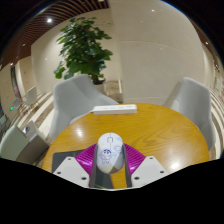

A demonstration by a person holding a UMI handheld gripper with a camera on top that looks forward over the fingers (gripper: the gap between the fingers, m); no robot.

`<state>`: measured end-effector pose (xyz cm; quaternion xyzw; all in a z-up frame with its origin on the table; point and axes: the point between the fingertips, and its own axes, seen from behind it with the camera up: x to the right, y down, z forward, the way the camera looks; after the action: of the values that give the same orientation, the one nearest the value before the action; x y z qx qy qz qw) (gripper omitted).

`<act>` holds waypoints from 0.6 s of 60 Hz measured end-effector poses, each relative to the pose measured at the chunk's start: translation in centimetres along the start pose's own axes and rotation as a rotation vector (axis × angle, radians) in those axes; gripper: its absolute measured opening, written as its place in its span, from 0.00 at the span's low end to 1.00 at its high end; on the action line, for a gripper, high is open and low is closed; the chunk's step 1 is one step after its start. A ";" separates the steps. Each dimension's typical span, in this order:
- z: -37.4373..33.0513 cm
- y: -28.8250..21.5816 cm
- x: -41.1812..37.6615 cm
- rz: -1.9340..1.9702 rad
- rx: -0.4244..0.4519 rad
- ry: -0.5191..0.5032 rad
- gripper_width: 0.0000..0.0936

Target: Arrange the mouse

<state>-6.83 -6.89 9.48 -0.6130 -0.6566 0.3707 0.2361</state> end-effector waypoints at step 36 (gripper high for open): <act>4.7 12.5 -12.7 -0.167 -0.128 0.017 0.64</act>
<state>-0.84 -20.60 -1.29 -0.5730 -0.7257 0.3018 0.2321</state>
